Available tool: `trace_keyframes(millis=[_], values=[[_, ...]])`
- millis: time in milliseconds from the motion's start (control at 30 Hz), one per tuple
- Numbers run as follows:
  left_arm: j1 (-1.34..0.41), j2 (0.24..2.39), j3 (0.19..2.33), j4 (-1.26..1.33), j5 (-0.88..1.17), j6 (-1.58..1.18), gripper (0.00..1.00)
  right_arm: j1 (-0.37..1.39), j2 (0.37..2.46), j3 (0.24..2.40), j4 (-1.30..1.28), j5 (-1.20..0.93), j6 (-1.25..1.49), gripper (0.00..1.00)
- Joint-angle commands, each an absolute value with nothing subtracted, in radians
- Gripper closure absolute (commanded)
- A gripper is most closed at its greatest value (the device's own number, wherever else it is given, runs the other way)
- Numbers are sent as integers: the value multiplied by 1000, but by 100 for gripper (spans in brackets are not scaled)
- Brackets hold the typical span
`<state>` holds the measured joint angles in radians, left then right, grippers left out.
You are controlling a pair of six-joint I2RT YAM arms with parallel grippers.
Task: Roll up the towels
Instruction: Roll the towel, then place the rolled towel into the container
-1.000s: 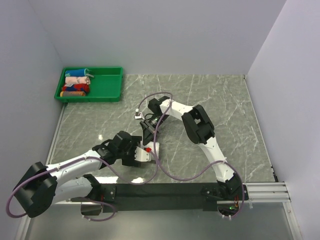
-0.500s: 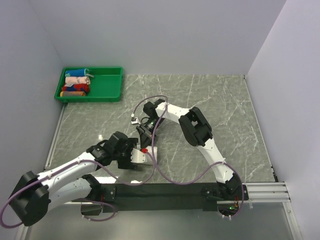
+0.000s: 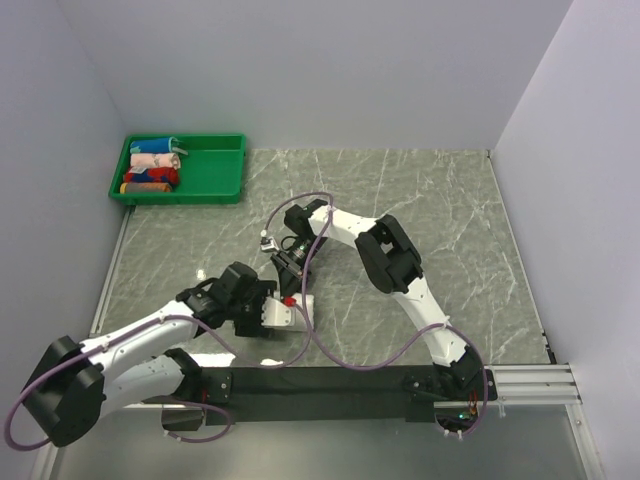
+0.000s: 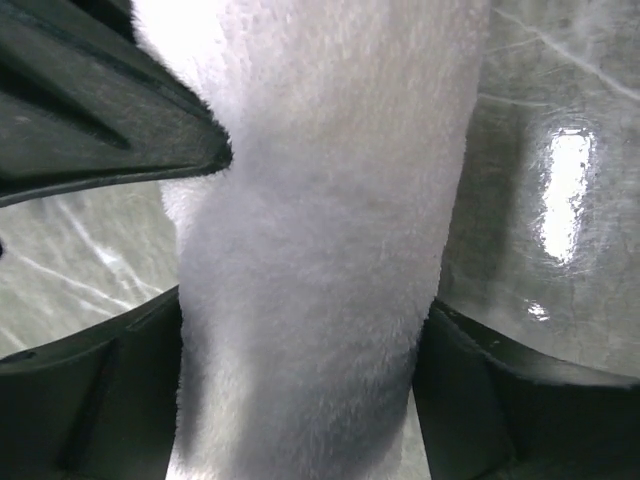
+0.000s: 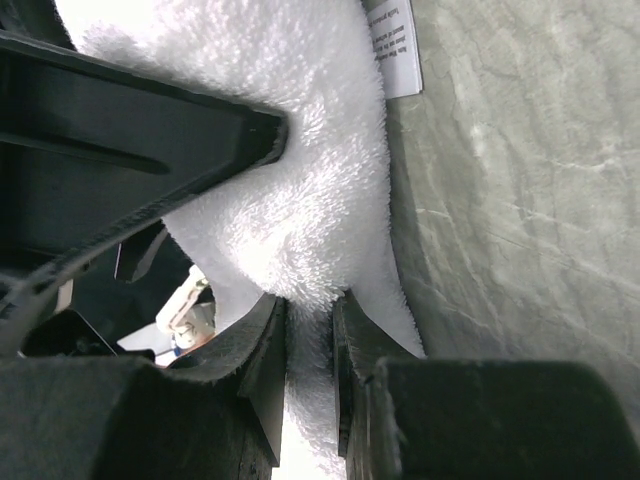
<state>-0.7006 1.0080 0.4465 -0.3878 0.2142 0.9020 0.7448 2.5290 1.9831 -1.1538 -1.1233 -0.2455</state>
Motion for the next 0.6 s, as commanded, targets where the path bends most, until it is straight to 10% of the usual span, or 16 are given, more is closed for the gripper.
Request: trace_keyframes(millis=[0,367,567], values=[[-701,1103,486,-475,267,855,20,792,2678,1916,-977,-531,-370,100],[-650,1293,606,-666,291,822,53,649,2490,1959,-1060,-610,-238,22],[-638,1400,650,-666,314,766,65,494,2321,1867,-1060,-736,-229,17]])
